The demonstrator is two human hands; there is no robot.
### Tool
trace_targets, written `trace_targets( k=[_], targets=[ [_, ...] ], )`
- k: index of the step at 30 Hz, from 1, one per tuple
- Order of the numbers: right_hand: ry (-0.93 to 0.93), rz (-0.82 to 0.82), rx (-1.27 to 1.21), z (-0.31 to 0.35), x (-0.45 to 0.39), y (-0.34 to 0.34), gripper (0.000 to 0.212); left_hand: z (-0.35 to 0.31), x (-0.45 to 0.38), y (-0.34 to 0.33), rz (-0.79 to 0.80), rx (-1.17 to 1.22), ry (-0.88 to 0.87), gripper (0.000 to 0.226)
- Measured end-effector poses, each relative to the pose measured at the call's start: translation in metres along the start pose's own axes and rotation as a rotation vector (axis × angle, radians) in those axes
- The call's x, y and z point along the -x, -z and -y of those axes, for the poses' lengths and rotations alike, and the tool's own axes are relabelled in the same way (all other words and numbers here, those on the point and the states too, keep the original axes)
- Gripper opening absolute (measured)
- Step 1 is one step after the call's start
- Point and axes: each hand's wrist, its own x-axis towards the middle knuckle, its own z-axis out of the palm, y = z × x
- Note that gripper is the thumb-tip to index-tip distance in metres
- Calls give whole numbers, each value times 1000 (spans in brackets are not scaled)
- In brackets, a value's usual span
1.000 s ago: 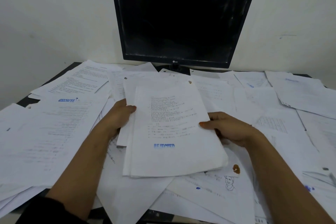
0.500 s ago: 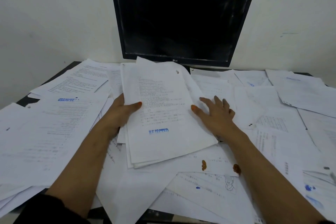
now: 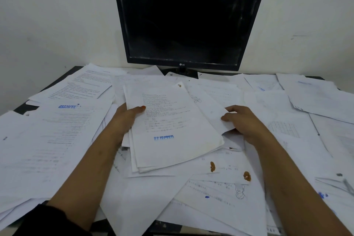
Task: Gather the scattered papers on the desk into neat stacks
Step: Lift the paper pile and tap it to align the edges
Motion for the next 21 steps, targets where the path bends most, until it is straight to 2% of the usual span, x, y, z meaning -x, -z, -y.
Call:
trace_targets(
  k=[2, 5, 7, 10, 12, 14, 15, 18, 21],
  targets=[
    [-9, 74, 67, 0, 2, 3, 11, 1, 1, -1, 36, -35, -2, 35],
    [-44, 328, 143, -3, 7, 2, 20, 3, 2, 3, 136, -74, -38, 40],
    [-33, 406, 174, -4, 10, 1, 21, 3, 3, 6, 171, -62, -90, 47],
    [74, 283, 157, -3, 11, -3, 21, 0, 7, 4, 169, 34, -175, 56],
    [165, 164, 113, 1, 13, -6, 36, -9, 12, 0, 165, 110, -217, 61],
    [234, 145, -12, 6, 17, -5, 56, -18, 19, -5, 185, 186, -240, 64],
    [257, 160, -83, 8, 19, -3, 57, -23, 22, -8, 197, 203, -256, 62],
    [344, 184, -163, 19, 29, 0, 37, -34, 29, -16, 217, 190, -298, 48],
    [439, 81, -162, 35, 34, 3, 40, -56, 30, -24, 230, 130, -375, 37]
  ],
)
